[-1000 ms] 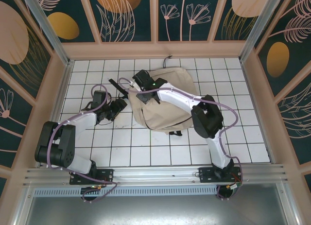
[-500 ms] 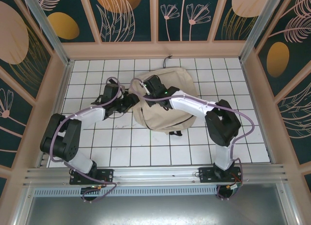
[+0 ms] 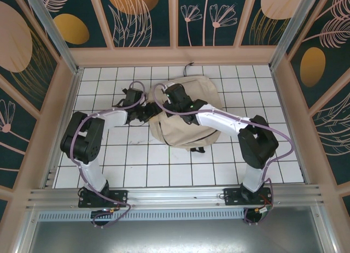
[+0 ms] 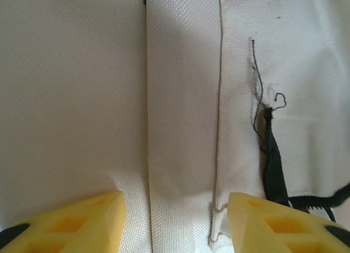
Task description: Pack books, pencil case, and school supplies into a backpack
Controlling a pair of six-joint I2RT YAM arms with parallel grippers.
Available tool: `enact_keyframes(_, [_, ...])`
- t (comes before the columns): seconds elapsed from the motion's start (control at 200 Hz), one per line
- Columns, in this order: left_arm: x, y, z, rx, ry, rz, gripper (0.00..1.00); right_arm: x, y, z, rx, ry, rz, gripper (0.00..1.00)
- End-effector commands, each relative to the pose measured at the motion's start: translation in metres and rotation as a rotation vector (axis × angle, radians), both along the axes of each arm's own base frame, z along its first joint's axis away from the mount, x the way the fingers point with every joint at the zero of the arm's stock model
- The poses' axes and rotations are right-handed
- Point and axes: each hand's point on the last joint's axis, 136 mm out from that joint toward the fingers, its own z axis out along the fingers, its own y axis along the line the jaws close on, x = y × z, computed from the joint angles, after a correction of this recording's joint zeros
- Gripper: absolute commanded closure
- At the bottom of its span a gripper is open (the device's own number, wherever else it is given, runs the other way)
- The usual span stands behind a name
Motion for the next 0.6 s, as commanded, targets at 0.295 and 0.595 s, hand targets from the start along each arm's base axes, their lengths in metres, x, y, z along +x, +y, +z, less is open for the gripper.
enact_keyframes(0.295, [0.01,-0.014,-0.003,-0.023,-0.009,-0.052,0.78,-0.004,0.006,0.004,0.155,0.124,0.003,0.86])
enact_keyframes(0.595, [0.011,-0.014,0.01,-0.036,-0.062,-0.059,1.0,0.001,0.015,-0.025,0.149,0.225,-0.032,0.69])
